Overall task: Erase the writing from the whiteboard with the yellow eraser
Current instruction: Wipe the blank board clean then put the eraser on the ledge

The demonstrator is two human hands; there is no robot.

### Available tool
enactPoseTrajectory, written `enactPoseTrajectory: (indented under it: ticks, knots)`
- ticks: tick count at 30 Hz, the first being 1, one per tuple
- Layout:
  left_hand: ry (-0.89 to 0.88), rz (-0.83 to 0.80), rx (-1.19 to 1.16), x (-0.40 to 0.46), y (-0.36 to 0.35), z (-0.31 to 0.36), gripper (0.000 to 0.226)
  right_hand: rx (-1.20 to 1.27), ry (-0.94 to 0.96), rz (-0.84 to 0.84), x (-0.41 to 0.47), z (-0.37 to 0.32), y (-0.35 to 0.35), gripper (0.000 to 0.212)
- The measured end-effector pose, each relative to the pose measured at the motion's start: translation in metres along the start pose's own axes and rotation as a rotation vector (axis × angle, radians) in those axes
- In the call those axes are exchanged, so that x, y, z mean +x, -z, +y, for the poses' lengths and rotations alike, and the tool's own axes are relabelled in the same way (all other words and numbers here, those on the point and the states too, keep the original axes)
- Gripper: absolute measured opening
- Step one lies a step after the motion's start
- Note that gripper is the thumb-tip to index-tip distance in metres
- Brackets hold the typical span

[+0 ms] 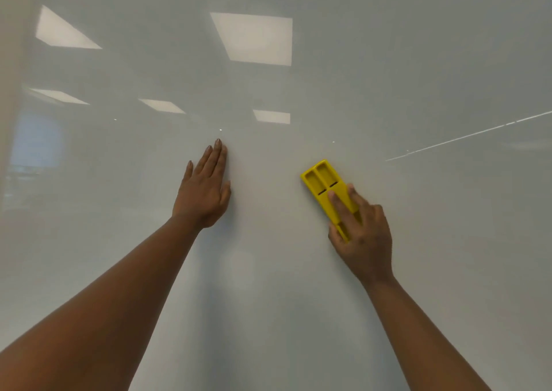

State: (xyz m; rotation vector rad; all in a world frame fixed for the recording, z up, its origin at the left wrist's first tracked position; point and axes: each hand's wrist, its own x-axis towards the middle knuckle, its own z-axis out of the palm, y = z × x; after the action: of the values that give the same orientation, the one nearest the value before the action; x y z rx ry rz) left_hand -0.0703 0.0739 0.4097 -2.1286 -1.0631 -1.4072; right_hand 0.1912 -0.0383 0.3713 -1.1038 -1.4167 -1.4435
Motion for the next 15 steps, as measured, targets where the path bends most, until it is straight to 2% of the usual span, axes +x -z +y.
enactPoseTrajectory:
  ticks: [4,10,15]
  knots:
    - [0.01,0.009,-0.026,-0.001,0.004,0.002,0.064,0.049,-0.151,0.04,0.015,-0.028,-0.011,0.057]
    - [-0.027,0.0,-0.017,-0.001,0.01,-0.005,0.061,0.01,0.021,-0.016,0.023,-0.004,-0.003,0.047]
    - [-0.008,0.021,-0.049,-0.003,0.009,-0.001,0.061,-0.001,-0.249,0.076,0.054,0.021,0.004,0.054]
